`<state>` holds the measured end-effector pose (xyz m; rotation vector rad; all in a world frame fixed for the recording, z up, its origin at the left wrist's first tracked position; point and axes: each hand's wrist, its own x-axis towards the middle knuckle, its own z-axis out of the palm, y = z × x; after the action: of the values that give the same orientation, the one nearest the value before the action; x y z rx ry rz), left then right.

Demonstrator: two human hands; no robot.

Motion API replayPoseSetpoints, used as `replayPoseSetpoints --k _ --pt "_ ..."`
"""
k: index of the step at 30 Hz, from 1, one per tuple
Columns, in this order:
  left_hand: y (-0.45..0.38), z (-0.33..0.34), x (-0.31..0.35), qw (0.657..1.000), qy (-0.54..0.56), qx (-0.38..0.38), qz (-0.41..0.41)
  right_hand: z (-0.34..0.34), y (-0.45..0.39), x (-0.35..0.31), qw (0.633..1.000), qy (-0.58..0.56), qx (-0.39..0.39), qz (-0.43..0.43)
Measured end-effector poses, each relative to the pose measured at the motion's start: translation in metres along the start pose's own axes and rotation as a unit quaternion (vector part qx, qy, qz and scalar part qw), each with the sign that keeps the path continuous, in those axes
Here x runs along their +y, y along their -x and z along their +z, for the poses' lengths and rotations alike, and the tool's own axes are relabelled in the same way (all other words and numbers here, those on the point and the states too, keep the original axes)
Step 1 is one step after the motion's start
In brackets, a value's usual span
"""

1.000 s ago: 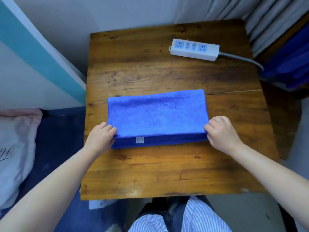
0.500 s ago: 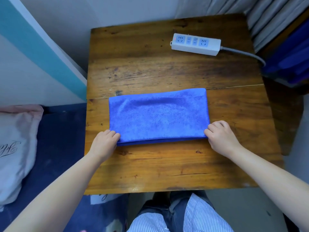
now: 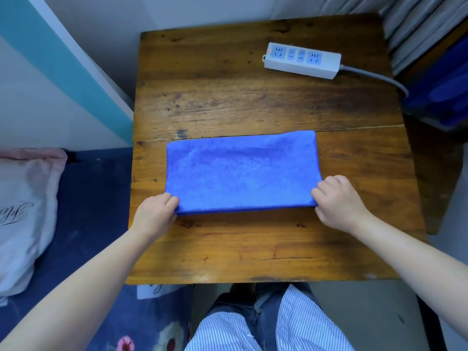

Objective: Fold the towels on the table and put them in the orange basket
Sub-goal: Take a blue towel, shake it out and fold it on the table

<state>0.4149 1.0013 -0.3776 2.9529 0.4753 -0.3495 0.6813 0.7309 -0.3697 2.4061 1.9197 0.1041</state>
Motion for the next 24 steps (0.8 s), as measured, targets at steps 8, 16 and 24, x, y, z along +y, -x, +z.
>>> replayPoseSetpoints --k 8,16,24 --pt "-0.001 0.02 0.01 0.991 0.019 -0.093 -0.093 0.015 0.005 -0.018 0.99 0.002 -0.134 0.053" --pt "0.001 0.004 0.008 0.995 -0.056 -0.076 -0.013 0.014 0.002 -0.006 0.997 -0.027 -0.048 0.047" --pt "-0.019 -0.02 -0.005 0.999 -0.031 0.01 -0.02 -0.013 -0.036 0.018 0.993 -0.061 -0.051 0.084"
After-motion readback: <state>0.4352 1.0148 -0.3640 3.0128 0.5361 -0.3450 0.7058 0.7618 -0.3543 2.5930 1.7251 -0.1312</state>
